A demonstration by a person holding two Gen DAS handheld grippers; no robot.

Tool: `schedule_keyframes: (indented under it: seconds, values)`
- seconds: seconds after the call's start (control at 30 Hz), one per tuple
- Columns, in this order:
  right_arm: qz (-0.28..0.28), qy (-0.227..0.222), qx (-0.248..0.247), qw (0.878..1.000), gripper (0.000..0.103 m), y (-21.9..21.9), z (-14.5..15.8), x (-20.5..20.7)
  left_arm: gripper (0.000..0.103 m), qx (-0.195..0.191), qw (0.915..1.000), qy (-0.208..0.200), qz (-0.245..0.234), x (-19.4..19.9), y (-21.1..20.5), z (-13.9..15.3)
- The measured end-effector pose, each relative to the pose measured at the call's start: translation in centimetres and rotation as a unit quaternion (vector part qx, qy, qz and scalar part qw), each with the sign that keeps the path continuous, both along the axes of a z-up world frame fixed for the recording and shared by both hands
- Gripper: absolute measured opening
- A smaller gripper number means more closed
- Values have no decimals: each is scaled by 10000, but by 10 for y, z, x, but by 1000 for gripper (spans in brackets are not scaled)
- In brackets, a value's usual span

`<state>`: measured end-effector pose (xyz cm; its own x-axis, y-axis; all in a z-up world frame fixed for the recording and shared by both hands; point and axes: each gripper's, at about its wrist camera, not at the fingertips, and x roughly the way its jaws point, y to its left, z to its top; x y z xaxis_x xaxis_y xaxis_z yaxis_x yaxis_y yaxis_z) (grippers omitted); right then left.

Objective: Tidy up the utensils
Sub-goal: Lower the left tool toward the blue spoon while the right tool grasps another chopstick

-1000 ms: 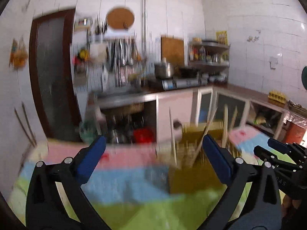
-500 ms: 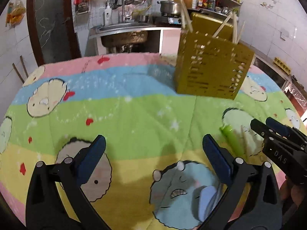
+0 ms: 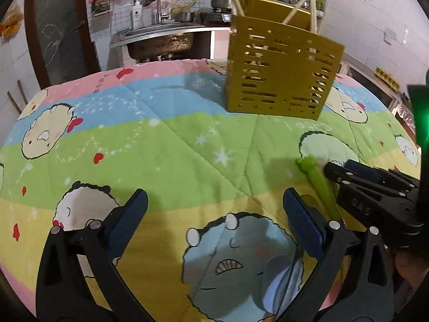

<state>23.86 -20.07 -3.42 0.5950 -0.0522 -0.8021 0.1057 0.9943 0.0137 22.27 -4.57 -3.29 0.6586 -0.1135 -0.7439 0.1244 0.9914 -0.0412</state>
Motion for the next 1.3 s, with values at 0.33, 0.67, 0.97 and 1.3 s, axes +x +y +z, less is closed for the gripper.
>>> schedule_keyframes:
  seconds: [0.33,0.67,0.97,1.3]
  values:
    - [229,-51,-25,9997,10,3,1,-2,97,4,9999,24,-155,-7,-5,0]
    - [-17,-98,60,9999,0,-26,3,-4,97,130,9995,27,-271,-9,-11,-3]
    - [-179,-523,991,9935,15,-48,15,-10,97,300,9987,-45,-407,-13,-21,-4]
    - [-261,-532,765,9953,44,-46,14,-11,97,515,9958,-41,-758,-19,-40,-8]
